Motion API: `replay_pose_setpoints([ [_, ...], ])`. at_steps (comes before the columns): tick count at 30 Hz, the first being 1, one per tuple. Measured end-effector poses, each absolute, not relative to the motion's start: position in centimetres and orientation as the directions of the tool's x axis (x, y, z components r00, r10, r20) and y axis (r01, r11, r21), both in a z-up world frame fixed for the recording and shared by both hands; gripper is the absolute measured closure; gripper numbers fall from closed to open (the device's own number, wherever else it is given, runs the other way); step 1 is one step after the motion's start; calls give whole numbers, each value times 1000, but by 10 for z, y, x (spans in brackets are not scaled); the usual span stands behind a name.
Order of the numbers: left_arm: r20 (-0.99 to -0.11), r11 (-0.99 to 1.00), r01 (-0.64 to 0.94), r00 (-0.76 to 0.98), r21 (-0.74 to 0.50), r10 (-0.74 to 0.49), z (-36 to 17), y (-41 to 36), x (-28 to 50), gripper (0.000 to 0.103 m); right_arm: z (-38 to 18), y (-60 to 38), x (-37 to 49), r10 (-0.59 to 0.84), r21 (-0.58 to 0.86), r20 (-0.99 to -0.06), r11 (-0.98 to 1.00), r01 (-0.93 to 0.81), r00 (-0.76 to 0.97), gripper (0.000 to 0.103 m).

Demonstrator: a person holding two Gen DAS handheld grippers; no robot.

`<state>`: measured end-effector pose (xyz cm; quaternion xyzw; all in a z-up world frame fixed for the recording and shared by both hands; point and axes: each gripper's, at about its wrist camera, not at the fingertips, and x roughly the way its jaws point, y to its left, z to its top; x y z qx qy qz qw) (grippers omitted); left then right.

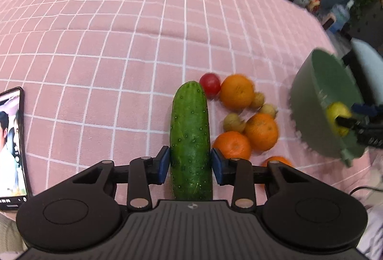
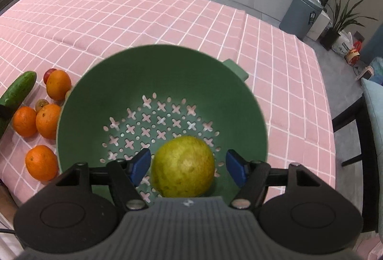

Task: Organize fruits
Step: 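Carry the green fruit into the green colander with the right gripper while the left gripper grasps the cucumber, then release the green fruit in the colander with the right gripper while the left gripper drops the cucumber beside it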

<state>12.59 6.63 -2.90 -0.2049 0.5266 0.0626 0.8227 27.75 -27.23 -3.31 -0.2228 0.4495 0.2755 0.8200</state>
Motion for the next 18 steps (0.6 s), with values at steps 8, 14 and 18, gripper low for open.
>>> replay_pose_setpoints([
  [8,-826,890,-281,540,-358,-161,20,53,127,62,-20,-281,270,278,-115,-850,731,-673,447,36],
  [14,-741,881,-168,622,-442,-253,52,19,155,62,-17,-290,266,311,-76,-846,735,-674,433,49],
  [18,-709,886,-93,641,-453,-295,57,-11,181,62,-21,-291,265,323,-58,-849,730,-681,418,52],
])
